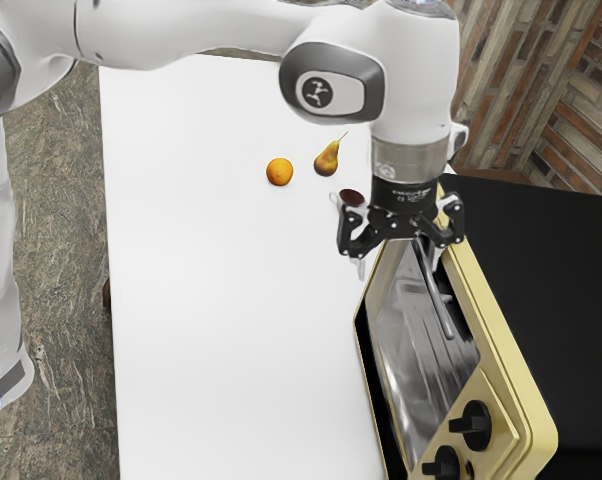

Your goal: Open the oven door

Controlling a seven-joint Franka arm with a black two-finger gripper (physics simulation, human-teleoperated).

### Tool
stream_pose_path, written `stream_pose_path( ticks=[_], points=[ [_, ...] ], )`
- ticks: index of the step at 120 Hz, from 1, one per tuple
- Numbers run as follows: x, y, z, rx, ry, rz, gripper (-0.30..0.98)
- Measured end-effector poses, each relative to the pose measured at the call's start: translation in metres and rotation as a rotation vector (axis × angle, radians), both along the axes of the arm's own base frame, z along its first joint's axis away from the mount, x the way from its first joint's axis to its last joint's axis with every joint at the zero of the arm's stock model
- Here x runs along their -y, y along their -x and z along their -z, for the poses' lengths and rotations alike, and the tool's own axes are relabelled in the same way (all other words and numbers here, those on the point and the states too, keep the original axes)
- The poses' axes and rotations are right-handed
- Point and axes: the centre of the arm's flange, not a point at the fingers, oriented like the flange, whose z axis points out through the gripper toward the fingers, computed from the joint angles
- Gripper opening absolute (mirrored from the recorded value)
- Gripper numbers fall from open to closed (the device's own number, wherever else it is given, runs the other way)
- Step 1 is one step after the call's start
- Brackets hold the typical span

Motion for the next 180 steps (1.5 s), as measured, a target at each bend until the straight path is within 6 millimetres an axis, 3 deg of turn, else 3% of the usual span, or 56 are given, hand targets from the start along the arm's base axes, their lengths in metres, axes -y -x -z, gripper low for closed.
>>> stream_pose_path(
  ticks=[49,75,105,128,151,180],
  points=[
    [-0.001,0.002,-0.002,-0.001,0.003,0.007,0.69],
    [-0.006,0.025,-0.001,0.012,-0.011,-0.001,0.68],
    [-0.036,0.049,-0.001,0.030,-0.015,-0.076,0.68],
    [-0.039,0.057,0.005,0.017,0.006,-0.091,0.68],
    [-0.041,0.069,0.028,-0.009,0.004,-0.099,0.69],
    [-0.044,0.085,0.023,0.027,0.004,-0.109,0.68]
  ],
)
